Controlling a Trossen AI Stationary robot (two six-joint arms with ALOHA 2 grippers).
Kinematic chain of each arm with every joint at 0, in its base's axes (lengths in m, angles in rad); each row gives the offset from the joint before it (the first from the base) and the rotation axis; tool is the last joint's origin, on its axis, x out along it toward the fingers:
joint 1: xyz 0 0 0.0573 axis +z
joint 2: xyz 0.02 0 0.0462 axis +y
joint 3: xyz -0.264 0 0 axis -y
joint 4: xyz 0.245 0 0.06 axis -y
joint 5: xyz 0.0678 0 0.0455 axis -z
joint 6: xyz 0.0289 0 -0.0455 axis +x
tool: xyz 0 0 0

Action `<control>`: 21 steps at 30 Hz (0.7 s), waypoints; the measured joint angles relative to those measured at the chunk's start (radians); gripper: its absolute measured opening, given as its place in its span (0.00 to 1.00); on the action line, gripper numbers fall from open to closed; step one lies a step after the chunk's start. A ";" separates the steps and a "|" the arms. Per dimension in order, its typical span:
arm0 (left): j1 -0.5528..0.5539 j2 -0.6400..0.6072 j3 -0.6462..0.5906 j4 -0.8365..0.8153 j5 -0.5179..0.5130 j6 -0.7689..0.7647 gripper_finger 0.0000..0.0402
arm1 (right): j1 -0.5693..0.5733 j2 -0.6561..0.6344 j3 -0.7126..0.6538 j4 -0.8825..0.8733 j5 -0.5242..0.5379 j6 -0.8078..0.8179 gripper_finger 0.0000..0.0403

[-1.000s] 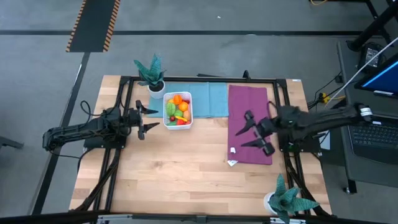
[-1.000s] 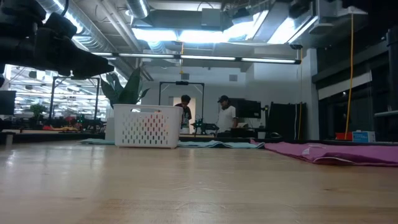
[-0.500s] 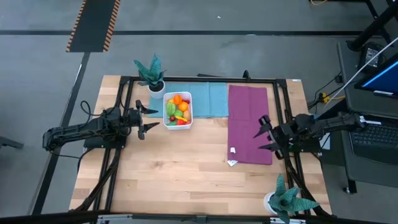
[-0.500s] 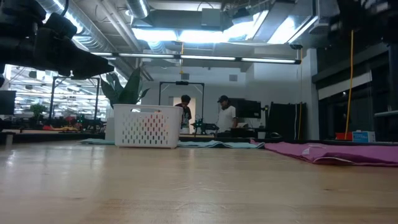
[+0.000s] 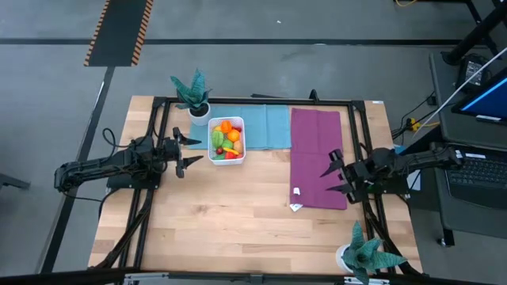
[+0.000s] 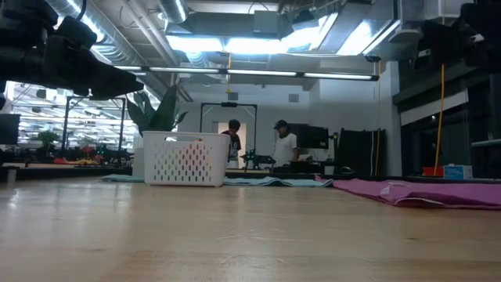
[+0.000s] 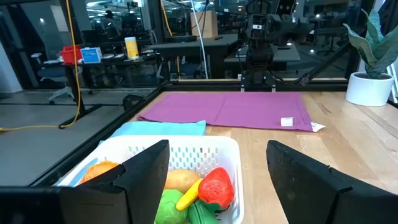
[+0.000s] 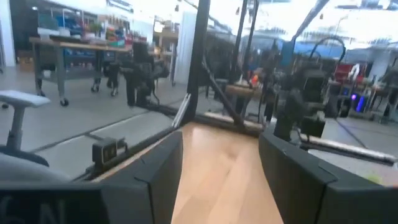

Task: Pick and placing Produce into tupperware
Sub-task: Return to Home Position

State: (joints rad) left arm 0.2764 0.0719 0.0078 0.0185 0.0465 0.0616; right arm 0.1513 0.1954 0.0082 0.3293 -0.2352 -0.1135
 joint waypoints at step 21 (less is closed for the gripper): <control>0.000 0.000 0.000 0.000 0.000 0.000 0.65 | -0.131 -0.193 0.000 -0.245 0.068 0.084 0.53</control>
State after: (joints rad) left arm 0.2760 0.0719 0.0078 0.0185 0.0463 0.0620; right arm 0.0207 0.0028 0.0081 0.0843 -0.1677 -0.0295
